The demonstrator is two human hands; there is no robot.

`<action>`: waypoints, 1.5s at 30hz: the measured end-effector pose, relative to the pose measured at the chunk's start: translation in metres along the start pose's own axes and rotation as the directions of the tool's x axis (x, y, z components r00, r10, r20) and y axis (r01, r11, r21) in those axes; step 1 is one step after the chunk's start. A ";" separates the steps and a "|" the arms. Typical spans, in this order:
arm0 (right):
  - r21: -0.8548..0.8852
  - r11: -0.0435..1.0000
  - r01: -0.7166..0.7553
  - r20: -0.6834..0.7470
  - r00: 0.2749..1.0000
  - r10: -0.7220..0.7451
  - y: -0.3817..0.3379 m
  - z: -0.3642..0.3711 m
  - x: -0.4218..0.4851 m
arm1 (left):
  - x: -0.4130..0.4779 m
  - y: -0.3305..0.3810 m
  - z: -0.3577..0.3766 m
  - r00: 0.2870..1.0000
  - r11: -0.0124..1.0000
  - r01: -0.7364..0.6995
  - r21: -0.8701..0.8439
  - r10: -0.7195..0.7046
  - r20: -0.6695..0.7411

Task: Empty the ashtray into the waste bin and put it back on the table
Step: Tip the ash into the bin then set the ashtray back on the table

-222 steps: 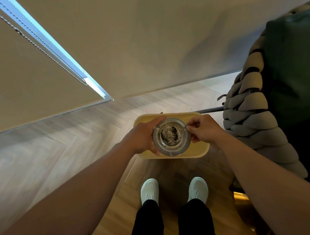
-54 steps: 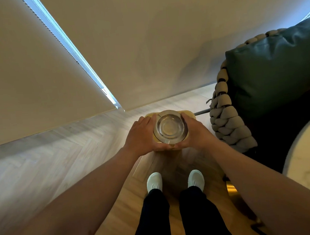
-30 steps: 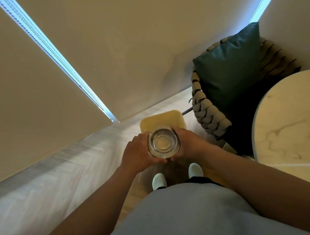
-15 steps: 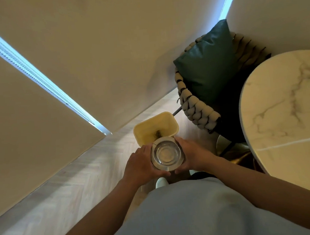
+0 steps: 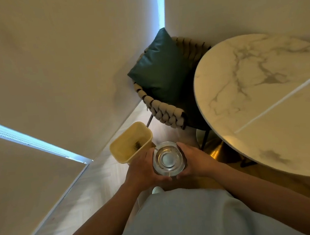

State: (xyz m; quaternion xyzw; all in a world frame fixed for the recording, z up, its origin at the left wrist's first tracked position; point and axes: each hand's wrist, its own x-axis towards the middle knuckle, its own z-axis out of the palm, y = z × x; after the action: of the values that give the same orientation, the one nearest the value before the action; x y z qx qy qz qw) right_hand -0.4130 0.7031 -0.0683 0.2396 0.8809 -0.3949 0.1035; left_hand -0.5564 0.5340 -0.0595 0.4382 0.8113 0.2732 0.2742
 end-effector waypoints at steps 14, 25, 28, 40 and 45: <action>0.133 0.979 -0.152 -0.185 0.967 0.175 0.114 -0.018 -0.157 | -0.001 0.121 0.111 0.941 0.961 -0.234 0.149 0.186 0.283; 0.260 0.933 -0.248 -0.241 0.919 0.311 0.179 -0.015 -0.265 | -0.023 0.193 0.192 0.868 0.904 -0.381 0.193 0.278 0.411; 0.279 0.920 -0.276 -0.259 0.901 0.349 0.187 -0.011 -0.283 | -0.027 0.209 0.202 0.845 0.892 -0.414 0.181 0.302 0.441; 0.364 0.881 -0.303 -0.292 0.861 0.417 0.200 -0.025 -0.289 | 0.005 0.227 0.216 0.796 0.854 -0.488 0.181 0.350 0.493; 0.352 0.887 -0.299 -0.305 0.860 0.410 0.206 -0.046 -0.264 | 0.040 0.221 0.214 0.799 0.855 -0.492 0.163 0.370 0.475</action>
State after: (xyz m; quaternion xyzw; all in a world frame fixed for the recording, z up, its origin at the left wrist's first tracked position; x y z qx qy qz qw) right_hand -0.0808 0.7653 -0.0728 0.4820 0.7560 -0.4419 -0.0297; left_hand -0.3046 0.7152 -0.0668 0.6956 0.6388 0.1094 0.3101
